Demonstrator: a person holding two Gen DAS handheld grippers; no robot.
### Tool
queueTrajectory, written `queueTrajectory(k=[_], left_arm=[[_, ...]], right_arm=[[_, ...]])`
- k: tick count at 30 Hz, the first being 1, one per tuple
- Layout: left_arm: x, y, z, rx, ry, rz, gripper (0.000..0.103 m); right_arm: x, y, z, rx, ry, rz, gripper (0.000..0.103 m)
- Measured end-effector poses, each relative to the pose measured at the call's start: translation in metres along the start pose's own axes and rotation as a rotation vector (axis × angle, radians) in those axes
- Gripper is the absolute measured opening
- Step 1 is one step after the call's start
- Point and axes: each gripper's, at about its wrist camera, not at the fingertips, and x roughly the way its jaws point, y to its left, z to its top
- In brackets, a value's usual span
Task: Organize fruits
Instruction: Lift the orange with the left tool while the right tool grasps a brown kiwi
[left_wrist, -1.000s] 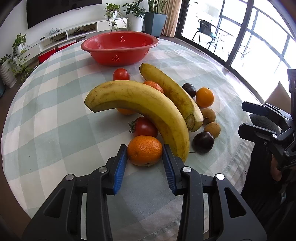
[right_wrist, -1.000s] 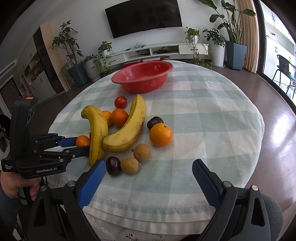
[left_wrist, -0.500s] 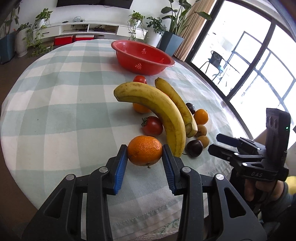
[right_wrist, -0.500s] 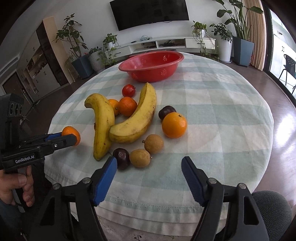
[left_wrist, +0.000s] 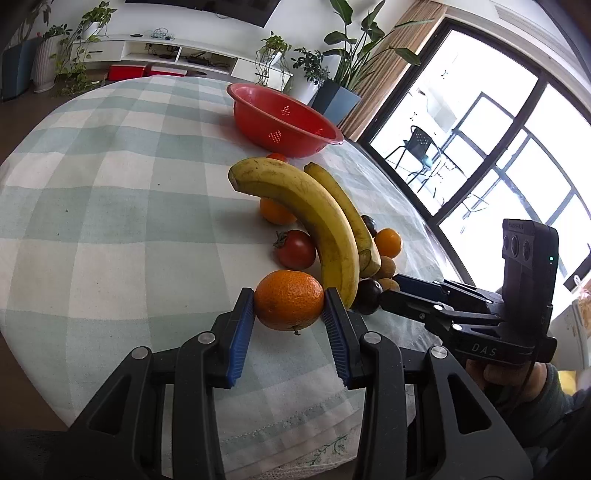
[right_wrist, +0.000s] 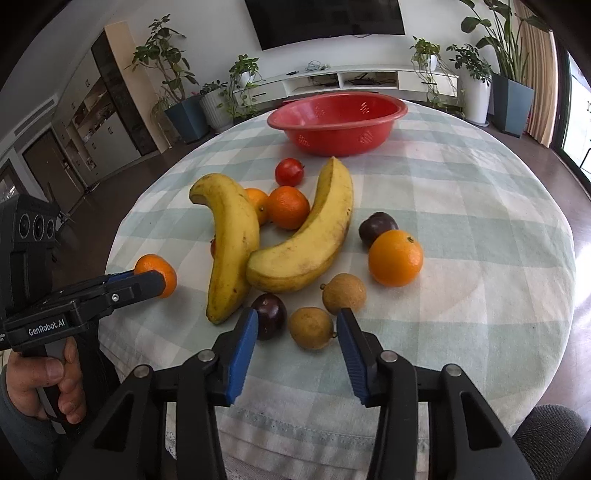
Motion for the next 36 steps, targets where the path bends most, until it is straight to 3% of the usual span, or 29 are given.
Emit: queueTrajectory(k=[11,21,32,34,36], left_arm=[[0.000,-0.001,-0.002,0.007,0.001,-0.004,0.036],[0.002,-0.004,-0.003,0.027,0.009,-0.002,0.036],[0.002,-0.005,-0.005,0.030,0.009,-0.008,0.036],[0.002,-0.005,-0.005,0.029,0.008,-0.008,0.036],[0.002,-0.006,-0.005,0.028,0.008,-0.008,0.036]], right_arm=[[0.002,0.014,-0.002,-0.193,0.037,0.034,0.046],[0.010,0.012,0.001,-0.276,0.091,0.083,0.046],[0.018,0.009,0.015,-0.377,0.147,0.143,0.039],[0.016,0.008,0.016,-0.390,0.152,0.160,0.029],[0.017,0.010,0.017,-0.420,0.162,0.162,0.028]])
